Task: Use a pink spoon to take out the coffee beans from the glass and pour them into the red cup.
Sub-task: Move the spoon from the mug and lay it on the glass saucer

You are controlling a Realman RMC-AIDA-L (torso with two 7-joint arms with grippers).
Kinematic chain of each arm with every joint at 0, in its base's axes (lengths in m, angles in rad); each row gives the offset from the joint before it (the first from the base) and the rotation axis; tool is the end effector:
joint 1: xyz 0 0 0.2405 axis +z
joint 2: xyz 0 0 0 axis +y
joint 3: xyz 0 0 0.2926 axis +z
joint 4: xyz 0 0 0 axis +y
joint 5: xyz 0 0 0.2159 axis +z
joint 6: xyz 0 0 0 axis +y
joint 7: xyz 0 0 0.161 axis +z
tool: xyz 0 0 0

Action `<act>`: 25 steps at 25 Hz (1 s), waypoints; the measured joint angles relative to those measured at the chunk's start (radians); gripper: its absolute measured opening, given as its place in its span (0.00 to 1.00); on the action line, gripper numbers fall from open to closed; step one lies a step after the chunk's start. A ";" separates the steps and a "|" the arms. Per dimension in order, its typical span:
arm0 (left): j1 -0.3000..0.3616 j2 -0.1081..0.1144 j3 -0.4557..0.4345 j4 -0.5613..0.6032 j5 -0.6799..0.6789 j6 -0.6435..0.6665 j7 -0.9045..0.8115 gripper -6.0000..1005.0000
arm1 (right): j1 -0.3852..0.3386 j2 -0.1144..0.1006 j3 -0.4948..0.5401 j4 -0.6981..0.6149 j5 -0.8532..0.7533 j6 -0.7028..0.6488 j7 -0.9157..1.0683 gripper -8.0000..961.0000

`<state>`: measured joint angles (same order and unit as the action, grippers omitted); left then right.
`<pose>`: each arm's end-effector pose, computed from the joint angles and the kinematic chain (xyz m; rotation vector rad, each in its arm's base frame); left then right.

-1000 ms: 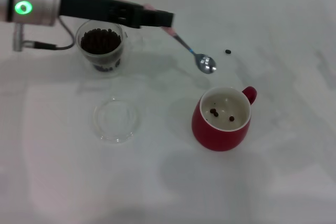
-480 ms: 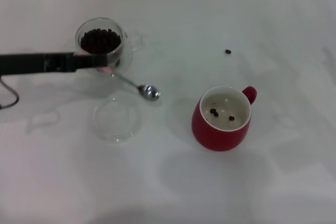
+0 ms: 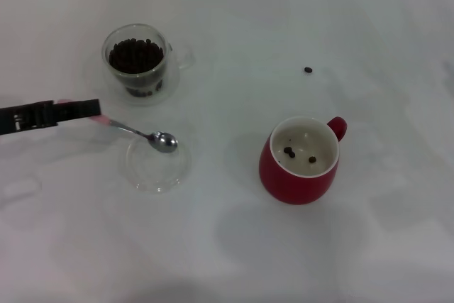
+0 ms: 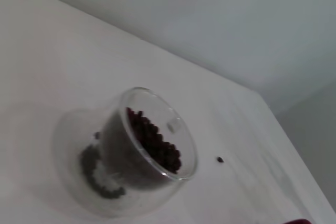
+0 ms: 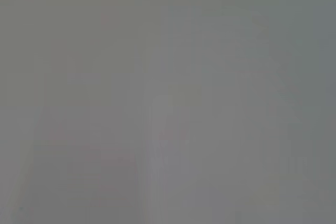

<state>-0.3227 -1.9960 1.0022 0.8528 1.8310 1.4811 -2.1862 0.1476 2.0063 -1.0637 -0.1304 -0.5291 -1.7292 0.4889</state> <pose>-0.3247 0.3266 -0.0027 -2.4178 -1.6016 -0.6434 0.3927 0.2399 0.0521 -1.5370 0.3454 1.0058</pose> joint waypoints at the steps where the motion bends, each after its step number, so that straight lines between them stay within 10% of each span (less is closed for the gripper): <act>1: 0.009 0.001 -0.014 0.000 0.000 0.001 0.003 0.14 | 0.000 0.000 0.000 0.000 0.000 0.002 0.000 0.62; 25: -0.053 0.010 -0.030 -0.165 0.045 -0.021 0.069 0.14 | 0.023 0.006 -0.002 0.012 0.000 0.024 0.001 0.62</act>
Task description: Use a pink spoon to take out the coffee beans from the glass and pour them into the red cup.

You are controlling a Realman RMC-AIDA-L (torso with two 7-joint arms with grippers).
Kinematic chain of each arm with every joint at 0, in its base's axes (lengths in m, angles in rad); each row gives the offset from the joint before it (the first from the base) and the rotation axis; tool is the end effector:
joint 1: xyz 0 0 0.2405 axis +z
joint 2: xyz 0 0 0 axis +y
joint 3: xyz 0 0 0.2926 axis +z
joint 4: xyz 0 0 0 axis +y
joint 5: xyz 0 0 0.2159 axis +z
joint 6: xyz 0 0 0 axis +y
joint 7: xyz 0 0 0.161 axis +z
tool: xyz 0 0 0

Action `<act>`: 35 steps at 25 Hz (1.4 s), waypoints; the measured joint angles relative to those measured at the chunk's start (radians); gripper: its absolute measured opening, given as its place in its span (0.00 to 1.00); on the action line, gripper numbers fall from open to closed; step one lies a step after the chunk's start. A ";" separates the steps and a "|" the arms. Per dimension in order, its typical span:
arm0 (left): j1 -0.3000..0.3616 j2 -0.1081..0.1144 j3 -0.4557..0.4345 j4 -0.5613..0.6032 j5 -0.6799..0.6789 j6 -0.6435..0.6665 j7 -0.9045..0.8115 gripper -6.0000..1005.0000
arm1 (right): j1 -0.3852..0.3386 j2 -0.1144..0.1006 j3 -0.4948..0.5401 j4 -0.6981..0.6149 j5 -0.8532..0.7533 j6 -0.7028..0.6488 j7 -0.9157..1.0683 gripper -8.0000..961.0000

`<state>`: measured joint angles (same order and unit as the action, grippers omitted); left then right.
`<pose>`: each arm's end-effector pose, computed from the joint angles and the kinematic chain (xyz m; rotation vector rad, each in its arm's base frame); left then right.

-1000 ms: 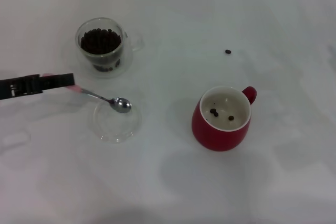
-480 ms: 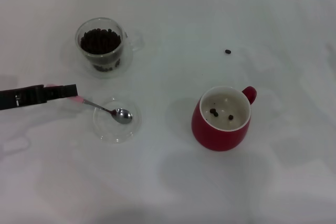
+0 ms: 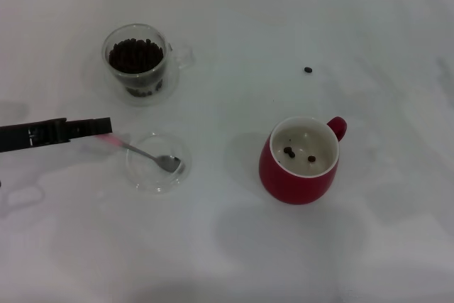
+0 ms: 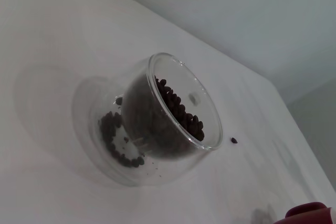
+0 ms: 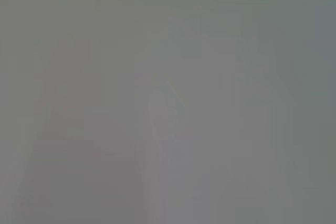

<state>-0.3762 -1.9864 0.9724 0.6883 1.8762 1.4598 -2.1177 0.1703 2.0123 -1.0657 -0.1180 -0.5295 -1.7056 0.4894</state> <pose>-0.3394 0.3254 -0.0208 -2.4177 -1.6695 -0.5991 0.3907 0.2485 0.0460 -1.5458 0.3674 1.0064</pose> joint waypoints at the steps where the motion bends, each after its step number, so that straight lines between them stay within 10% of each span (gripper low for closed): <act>1: -0.001 0.000 0.000 -0.003 0.000 -0.001 0.001 0.15 | 0.000 0.000 0.000 0.000 0.000 0.000 0.000 0.62; 12: -0.001 0.001 -0.018 -0.004 0.019 -0.014 0.018 0.28 | 0.003 0.000 -0.006 0.000 0.000 0.000 0.004 0.62; 24: 0.055 -0.002 -0.260 0.029 -0.045 0.039 0.342 0.40 | 0.003 0.000 -0.007 0.000 -0.009 0.000 -0.008 0.62; 35: 0.156 -0.073 -0.563 0.025 -0.251 0.033 0.861 0.39 | -0.017 0.000 -0.011 0.001 -0.013 -0.058 -0.011 0.62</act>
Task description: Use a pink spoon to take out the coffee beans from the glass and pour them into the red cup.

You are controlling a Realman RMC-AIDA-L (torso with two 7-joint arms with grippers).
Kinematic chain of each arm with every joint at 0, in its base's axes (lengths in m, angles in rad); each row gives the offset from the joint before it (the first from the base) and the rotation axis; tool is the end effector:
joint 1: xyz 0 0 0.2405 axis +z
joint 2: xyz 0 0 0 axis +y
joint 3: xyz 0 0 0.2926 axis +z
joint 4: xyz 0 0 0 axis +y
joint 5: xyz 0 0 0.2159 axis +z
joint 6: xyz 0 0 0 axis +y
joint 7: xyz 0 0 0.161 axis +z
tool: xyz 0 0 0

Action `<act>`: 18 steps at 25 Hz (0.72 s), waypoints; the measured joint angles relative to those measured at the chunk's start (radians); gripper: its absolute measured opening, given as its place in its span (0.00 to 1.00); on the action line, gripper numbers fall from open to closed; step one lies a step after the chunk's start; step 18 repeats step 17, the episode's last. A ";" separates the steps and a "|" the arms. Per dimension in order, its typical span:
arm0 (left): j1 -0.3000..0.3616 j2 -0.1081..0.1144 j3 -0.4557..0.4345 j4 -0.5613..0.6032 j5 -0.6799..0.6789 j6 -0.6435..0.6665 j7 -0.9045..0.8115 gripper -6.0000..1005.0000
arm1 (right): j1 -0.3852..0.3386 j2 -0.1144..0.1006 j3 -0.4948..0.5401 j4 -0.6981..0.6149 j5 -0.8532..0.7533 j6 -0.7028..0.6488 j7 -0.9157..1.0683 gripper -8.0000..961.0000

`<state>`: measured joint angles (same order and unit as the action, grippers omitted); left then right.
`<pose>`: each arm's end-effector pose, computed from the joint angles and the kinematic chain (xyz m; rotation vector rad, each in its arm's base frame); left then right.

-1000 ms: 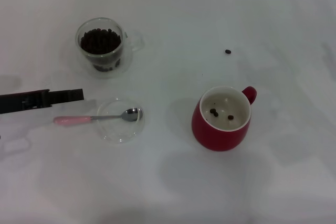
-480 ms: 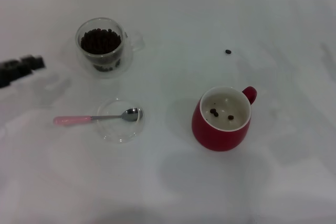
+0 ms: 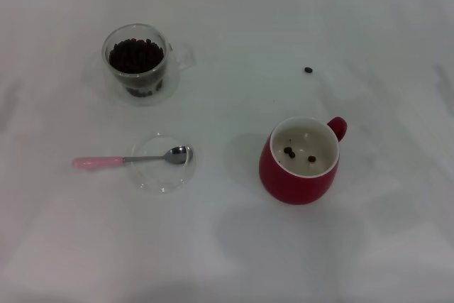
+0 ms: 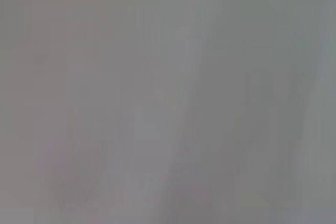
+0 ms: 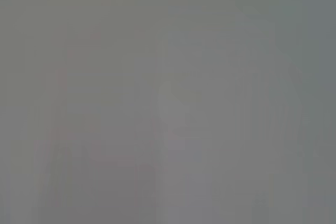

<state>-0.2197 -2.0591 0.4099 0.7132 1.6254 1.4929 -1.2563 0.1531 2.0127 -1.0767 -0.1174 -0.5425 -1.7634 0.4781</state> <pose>-0.3923 0.2965 0.0788 -1.9492 -0.7164 -0.8672 0.3855 0.2377 0.0455 -1.5606 0.3256 1.0338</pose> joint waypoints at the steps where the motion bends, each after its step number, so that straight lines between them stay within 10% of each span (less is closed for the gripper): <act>1: 0.004 -0.012 -0.034 -0.010 -0.012 -0.002 0.060 0.39 | -0.001 0.000 -0.001 0.000 0.000 -0.010 -0.005 0.62; 18: -0.032 -0.016 -0.175 -0.340 -0.263 -0.122 0.554 0.38 | 0.041 -0.002 0.013 -0.002 0.035 -0.018 -0.081 0.62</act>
